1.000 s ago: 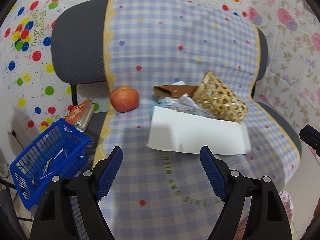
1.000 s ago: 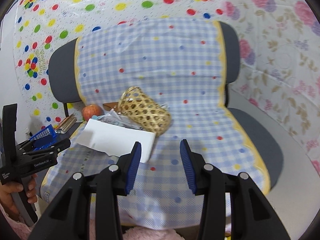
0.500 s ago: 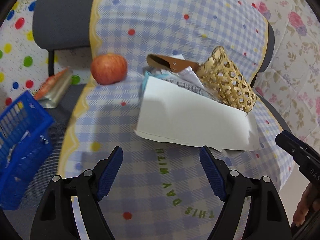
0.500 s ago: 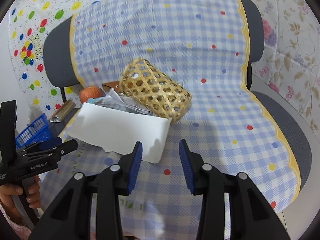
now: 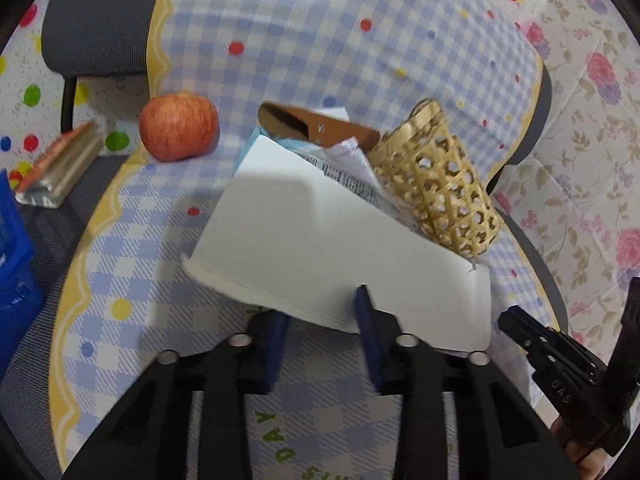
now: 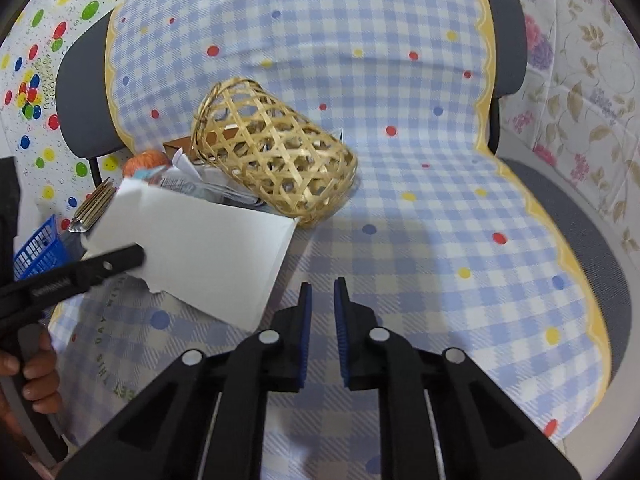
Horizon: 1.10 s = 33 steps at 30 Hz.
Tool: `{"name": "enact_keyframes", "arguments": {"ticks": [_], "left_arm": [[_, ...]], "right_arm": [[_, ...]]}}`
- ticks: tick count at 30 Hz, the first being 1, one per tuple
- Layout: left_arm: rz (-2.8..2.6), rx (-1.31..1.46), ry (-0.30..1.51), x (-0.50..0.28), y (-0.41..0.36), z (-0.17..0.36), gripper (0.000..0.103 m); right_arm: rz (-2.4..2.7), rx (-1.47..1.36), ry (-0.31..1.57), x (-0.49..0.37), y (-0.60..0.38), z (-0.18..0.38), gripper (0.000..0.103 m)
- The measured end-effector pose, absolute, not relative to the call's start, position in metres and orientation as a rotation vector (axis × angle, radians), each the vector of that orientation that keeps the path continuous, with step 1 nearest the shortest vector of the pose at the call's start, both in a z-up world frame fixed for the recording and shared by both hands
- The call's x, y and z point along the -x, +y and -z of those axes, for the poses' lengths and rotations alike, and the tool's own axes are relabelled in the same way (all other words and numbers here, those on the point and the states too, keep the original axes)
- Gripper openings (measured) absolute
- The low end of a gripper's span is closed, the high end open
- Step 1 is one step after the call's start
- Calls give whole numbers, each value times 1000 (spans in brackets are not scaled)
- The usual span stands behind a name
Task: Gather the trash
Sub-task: 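Grasp the white card with the left tool and lift it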
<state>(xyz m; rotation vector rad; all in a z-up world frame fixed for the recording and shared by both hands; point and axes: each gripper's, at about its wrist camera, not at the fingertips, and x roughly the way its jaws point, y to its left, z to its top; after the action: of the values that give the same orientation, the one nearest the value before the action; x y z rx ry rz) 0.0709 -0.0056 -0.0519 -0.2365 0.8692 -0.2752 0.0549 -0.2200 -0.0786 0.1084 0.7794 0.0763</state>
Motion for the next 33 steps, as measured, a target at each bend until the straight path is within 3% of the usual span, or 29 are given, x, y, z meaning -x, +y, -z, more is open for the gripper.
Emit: {"name": "enact_keyframes", "arguments": {"ticks": [2, 6, 11, 19, 33], "left_arm": [[277, 215, 821, -61, -5, 38, 15], [267, 181, 733, -46, 0, 9, 5], [298, 132, 689, -32, -5, -11, 5], [345, 83, 761, -32, -30, 15, 6], [362, -51, 830, -58, -61, 49, 4]], "right_arm": [[-85, -125, 737, -48, -220, 72, 12], [-146, -134, 694, -39, -212, 62, 12], [-229, -115, 700, -31, -192, 61, 12], [-267, -139, 803, -48, -179, 94, 12], [-272, -146, 794, -43, -183, 91, 12]]}}
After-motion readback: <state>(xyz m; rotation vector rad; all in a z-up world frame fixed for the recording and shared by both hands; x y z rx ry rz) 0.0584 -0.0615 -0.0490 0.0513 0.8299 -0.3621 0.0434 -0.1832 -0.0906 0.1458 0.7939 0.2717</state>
